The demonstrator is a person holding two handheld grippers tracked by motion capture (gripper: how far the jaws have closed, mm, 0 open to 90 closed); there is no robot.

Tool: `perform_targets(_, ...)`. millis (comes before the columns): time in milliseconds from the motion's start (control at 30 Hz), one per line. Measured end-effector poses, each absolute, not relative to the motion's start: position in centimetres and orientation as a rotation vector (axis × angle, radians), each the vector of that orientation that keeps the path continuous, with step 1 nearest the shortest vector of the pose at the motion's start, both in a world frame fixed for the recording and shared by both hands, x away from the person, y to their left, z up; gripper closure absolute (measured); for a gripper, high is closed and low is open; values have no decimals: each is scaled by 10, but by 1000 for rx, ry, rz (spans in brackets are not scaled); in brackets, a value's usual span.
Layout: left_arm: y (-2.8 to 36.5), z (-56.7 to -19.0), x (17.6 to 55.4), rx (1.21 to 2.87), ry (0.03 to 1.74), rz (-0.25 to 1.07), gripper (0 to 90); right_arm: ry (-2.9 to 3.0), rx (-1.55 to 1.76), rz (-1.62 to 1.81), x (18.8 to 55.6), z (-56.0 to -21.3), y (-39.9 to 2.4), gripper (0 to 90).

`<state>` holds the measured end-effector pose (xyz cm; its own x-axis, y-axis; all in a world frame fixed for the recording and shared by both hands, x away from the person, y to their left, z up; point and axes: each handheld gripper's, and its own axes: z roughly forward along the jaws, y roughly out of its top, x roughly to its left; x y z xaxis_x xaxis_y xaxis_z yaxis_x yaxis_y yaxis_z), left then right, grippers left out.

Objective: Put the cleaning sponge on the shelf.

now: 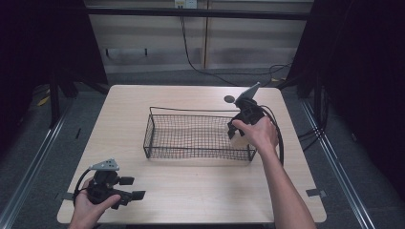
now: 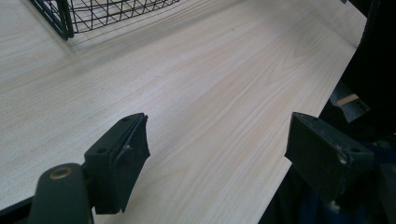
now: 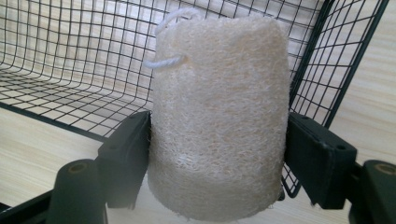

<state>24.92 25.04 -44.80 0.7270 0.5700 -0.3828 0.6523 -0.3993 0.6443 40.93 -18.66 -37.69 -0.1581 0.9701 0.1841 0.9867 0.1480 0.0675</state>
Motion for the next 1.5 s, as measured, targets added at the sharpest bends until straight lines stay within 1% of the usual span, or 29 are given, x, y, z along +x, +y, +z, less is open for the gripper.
perform_targets(167, 250, -448, 249, 2103, 922, -130, 207, -2275, -2000, -231, 411, -388, -186, 266)
perform_targets(667, 250, -448, 249, 2107, 921, -134, 207, -2228, -2067, -162, 412, -407, -188, 266)
perform_targets(1500, 250, -448, 249, 2107, 922, -130, 207, -2188, -2109, -90, 413, -427, -185, 264)
